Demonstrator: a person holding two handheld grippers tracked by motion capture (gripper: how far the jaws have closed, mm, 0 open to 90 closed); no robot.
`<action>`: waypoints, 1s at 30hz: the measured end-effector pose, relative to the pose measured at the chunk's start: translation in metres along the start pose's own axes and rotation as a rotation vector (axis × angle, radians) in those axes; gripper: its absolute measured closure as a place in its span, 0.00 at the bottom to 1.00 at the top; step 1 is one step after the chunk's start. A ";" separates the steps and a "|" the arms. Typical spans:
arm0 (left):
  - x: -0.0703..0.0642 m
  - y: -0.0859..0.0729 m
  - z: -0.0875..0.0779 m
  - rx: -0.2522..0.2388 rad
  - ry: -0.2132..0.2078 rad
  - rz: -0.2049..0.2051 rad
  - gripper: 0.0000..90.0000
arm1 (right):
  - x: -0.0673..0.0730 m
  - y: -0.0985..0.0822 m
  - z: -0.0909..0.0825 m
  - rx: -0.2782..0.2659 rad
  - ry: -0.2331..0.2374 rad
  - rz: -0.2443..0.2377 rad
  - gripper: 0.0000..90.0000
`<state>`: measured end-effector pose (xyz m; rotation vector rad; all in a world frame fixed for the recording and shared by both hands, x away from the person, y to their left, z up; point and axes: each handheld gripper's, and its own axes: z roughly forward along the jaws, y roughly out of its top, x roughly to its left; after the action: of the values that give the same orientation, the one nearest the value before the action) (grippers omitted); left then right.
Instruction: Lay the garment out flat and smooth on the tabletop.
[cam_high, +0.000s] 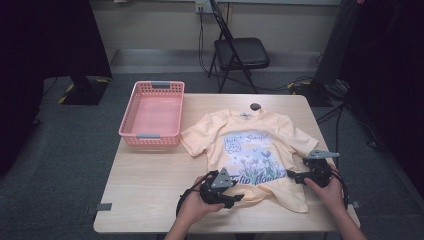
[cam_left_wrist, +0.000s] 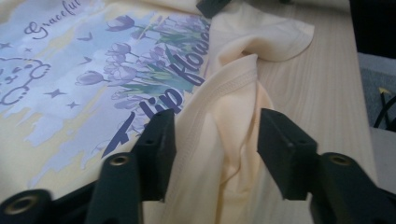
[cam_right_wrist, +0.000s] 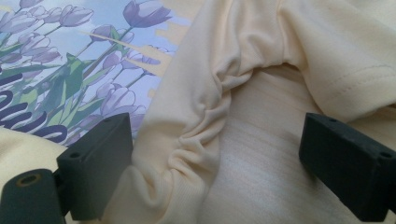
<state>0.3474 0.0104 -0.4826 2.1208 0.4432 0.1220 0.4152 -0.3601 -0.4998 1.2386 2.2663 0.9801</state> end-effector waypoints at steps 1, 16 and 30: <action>0.000 -0.001 0.002 0.012 -0.006 -0.010 0.75 | 0.000 0.000 0.000 0.000 0.000 0.000 0.10; -0.008 -0.018 -0.037 -0.025 -0.080 -0.048 1.00 | -0.001 -0.001 -0.001 0.000 0.009 -0.007 0.10; 0.001 0.003 0.017 -0.040 0.039 -0.016 0.49 | 0.000 0.000 0.000 -0.001 0.007 -0.008 0.10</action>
<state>0.3537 -0.0035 -0.4900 2.0780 0.4767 0.1620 0.4149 -0.3608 -0.4998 1.2269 2.2744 0.9843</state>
